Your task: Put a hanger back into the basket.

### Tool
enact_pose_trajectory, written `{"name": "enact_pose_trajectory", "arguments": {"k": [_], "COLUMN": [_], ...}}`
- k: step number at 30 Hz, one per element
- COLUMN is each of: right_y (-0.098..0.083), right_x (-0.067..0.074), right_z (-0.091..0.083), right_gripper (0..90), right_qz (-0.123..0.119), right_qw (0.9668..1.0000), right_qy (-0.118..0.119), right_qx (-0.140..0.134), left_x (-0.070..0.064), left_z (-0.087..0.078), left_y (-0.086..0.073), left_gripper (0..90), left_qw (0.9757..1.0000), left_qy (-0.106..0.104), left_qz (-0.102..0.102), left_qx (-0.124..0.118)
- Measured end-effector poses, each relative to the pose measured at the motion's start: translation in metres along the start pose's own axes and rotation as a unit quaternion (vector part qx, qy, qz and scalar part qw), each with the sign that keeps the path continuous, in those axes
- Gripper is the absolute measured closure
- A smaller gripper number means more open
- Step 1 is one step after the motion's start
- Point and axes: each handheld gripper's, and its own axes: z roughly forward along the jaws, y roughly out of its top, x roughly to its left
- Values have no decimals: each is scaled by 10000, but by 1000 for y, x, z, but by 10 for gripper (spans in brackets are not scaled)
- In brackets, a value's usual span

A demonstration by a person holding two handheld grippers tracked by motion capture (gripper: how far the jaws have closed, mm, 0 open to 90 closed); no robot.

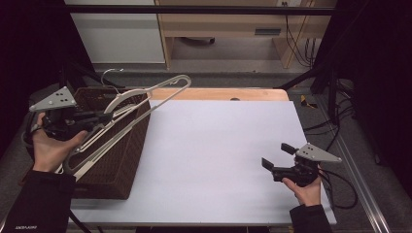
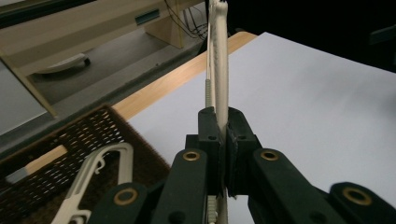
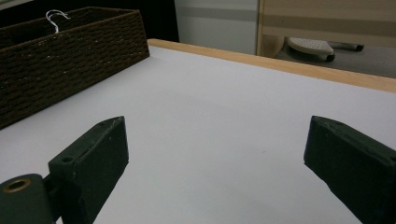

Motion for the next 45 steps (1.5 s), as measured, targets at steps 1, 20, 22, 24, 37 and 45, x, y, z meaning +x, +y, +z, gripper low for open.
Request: {"name": "enact_pose_trajectory", "arguments": {"k": [1, 20, 22, 24, 37, 45], "right_y": [0, -2, -2, -2, -4, -4], "right_x": [0, 0, 0, 0, -1, -1], "right_z": [0, 3, 4, 5, 7, 6], "right_gripper": [57, 49, 49, 49, 48, 47], "right_qz": [0, 4, 5, -3, 22, 25], "right_qw": [10000, 9999, 9999, 9999, 9999, 9999], "right_qy": [-12, -38, -18, -37, -30, -33], "right_qx": [6, 113, 116, 120, 142, 144], "left_x": [5, 71, 78, 85, 96, 88], "left_z": [-1, -20, -21, -22, -13, 18], "left_y": [-3, -60, -67, -75, -116, -131], "left_gripper": [866, 866, 866, 866, 864, 853], "left_qw": [10000, 9958, 9951, 9938, 9865, 9730], "left_qy": [48, 630, 662, 702, 587, 584], "left_qz": [-42, -581, -652, -770, -1366, -1845], "left_qx": [-7, 318, 341, 380, 681, 1256]}}
